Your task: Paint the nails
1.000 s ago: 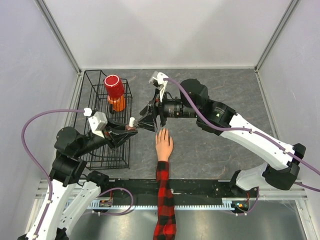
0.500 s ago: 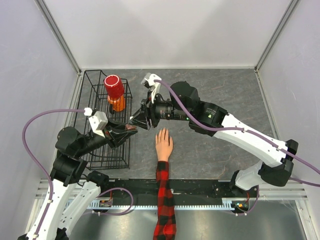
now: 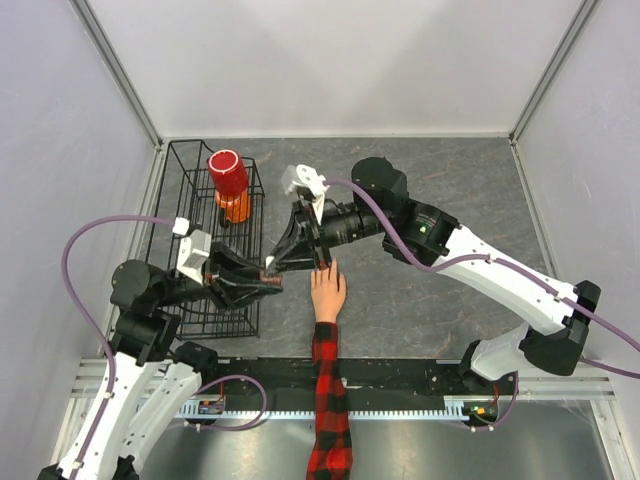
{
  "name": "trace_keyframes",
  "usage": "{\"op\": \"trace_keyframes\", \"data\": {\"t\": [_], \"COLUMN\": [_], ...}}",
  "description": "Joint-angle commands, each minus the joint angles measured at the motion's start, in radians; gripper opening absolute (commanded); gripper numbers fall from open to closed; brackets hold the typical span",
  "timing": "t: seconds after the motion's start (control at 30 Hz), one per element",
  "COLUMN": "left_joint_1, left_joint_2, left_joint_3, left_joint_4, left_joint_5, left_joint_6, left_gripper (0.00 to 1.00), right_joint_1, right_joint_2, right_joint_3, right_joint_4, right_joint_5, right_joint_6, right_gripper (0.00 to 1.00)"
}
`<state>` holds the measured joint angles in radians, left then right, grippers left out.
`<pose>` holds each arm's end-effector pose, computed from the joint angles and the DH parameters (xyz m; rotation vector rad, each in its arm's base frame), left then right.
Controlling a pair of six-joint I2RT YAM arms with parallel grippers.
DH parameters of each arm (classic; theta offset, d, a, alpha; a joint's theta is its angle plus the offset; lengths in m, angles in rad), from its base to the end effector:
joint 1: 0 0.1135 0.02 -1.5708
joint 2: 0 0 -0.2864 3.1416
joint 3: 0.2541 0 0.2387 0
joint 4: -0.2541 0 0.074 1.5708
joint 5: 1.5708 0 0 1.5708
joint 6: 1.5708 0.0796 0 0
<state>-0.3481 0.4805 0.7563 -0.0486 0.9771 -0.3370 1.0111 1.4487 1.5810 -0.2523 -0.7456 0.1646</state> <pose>0.0597 -0.0919 0.3932 0.8757 1.2945 -1.1993 0.1336 0.3149 0.4719 -1.3039 1.3800 1.4658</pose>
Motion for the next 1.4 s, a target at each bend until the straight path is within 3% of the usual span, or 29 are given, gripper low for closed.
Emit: {"op": "trace_keyframes", "data": {"t": [0.0,0.03,0.07,0.13,0.23,0.33,0.37,0.47,0.57,0.7,0.9,1.17,1.37], "left_joint_1": [-0.009,-0.009,-0.009,-0.009,-0.008,-0.009,-0.009,-0.009,-0.008,-0.009,-0.009,-0.009,-0.008], "left_joint_2": [0.053,0.055,0.056,0.047,0.033,0.023,0.020,0.010,0.004,0.004,-0.008,-0.005,0.007], "left_joint_3": [-0.014,-0.005,0.026,0.061,0.101,0.110,0.109,0.101,0.097,0.103,0.107,0.106,0.107], "left_joint_4": [0.513,0.500,0.380,0.232,0.055,-0.054,-0.069,-0.100,-0.119,-0.155,-0.212,-0.226,-0.247], "left_joint_5": [0.308,0.313,0.290,0.244,0.103,-0.070,-0.093,-0.169,-0.219,-0.248,-0.296,-0.301,-0.284], "left_joint_6": [-0.347,-0.335,-0.303,-0.150,-0.014,0.056,0.079,0.114,0.137,0.177,0.225,0.237,0.263], "left_gripper": [0.02,0.02,0.02,0.02,0.02,0.02,0.02,0.02,0.02,0.02,0.02,0.02,0.02], "right_joint_1": [0.006,-0.008,-0.020,-0.037,-0.039,-0.039,-0.039,-0.039,-0.037,-0.037,-0.036,-0.008,0.033], "right_joint_2": [0.015,0.013,0.013,0.003,-0.017,-0.033,-0.040,-0.041,-0.048,-0.080,-0.053,0.042,0.122], "right_joint_3": [-0.061,-0.068,-0.072,-0.091,-0.101,-0.101,-0.098,-0.085,-0.064,-0.049,0.045,0.217,0.347], "right_joint_4": [0.068,0.067,0.067,0.065,0.064,0.048,0.044,0.033,0.031,-0.005,-0.122,-0.266,-0.407], "right_joint_5": [-0.437,-0.454,-0.457,-0.427,-0.335,-0.148,-0.089,0.047,0.115,0.210,0.316,0.422,0.443], "right_joint_6": [-0.111,-0.111,-0.108,-0.105,-0.085,-0.036,-0.018,0.065,0.145,0.167,0.187,0.161,0.104], "right_gripper": [0.00,0.00,0.00,0.00,0.00,0.11,0.27,0.41,0.69,0.90,0.89,0.57,0.56]}}
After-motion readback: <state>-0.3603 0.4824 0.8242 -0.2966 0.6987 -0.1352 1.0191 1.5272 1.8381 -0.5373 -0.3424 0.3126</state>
